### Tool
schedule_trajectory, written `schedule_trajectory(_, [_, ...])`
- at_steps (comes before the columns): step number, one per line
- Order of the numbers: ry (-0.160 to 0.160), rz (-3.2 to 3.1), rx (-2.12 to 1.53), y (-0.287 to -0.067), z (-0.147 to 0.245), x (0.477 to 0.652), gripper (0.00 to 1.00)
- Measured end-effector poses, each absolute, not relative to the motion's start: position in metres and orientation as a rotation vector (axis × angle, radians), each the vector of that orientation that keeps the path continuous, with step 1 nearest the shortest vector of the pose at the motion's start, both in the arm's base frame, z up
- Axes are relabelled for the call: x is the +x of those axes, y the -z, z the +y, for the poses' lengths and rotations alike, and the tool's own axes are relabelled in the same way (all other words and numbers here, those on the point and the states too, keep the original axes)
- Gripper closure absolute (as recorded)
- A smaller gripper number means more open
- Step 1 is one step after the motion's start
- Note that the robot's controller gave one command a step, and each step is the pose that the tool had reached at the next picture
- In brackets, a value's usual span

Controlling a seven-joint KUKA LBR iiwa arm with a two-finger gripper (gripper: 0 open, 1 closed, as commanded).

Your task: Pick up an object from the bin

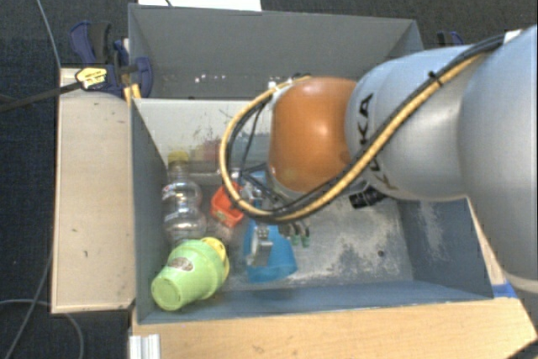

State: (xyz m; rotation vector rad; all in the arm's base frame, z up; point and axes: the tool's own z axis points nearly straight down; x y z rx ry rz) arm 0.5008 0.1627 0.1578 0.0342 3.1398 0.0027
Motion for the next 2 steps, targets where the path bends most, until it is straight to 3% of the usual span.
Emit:
schedule_trajectory(1, [-0.003,3.140,0.031,-0.158,0.163,0.501,0.00])
schedule_trajectory(2, [-0.002,3.143,-0.034,-0.176,0.155,0.512,0.00])
